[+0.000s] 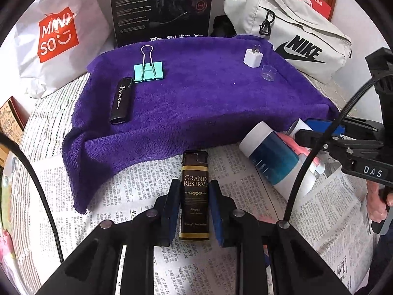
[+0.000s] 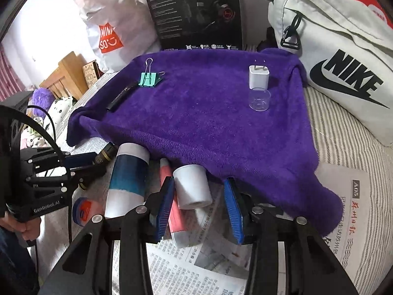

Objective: Organize rigid objects
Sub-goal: 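Grasp the Grand Reserve bottle with the left tool while the right tool grasps the white paper roll, then lift the bottle with the left tool while the right tool lifts the paper roll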

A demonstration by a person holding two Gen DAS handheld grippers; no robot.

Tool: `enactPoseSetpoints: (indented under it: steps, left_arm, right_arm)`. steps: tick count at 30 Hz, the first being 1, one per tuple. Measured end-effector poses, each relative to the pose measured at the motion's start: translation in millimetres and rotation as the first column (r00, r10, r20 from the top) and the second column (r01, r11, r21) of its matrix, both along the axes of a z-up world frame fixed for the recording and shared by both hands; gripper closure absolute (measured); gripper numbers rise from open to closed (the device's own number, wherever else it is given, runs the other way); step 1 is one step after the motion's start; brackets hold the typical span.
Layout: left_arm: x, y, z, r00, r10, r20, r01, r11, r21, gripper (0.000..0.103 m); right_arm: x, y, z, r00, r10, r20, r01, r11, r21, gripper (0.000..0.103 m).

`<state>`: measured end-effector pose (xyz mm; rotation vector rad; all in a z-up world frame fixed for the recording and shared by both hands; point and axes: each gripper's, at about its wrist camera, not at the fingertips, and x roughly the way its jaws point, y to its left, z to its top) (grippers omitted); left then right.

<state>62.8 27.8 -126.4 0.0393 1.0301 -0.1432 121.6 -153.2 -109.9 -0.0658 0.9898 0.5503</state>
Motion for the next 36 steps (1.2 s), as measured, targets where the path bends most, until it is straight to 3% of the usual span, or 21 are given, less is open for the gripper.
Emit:
enactPoseSetpoints:
  steps: [4, 9, 17, 24, 31, 36]
  left_arm:
    - [0, -1, 0, 1.000, 0.004, 0.000, -0.004, 1.000, 0.009, 0.080]
    - [0, -1, 1, 1.000, 0.000, 0.000, 0.000, 1.000, 0.005, 0.080]
    - [0, -2, 0, 1.000, 0.014, 0.001, -0.014, 1.000, 0.016, 0.080]
    - [-1, -4, 0, 1.000, 0.012, -0.006, -0.012, 1.000, 0.018, 0.080]
    - [-1, 3, 0, 1.000, 0.013, 0.000, -0.013, 1.000, -0.024, 0.079]
    - [3, -6, -1, 1.000, -0.001, 0.016, 0.000, 0.999, 0.042, 0.078]
  right_arm:
    - [1, 1, 0, 1.000, 0.022, -0.016, -0.022, 0.999, 0.030, 0.073]
    - [-7, -7, 4, 1.000, -0.009, 0.003, 0.009, 1.000, -0.019, 0.073]
    - [-24, -48, 4, 0.986, -0.165, 0.030, 0.167, 0.982, -0.088, 0.073]
    - [-23, -35, -9, 0.989, -0.138, 0.058, 0.146, 0.977, -0.158, 0.073]
    - [-27, -37, -9, 0.983, -0.160, 0.088, 0.170, 0.978, -0.123, 0.075]
    - [-34, -34, -12, 0.973, -0.183, 0.143, 0.201, 0.971, -0.128, 0.075]
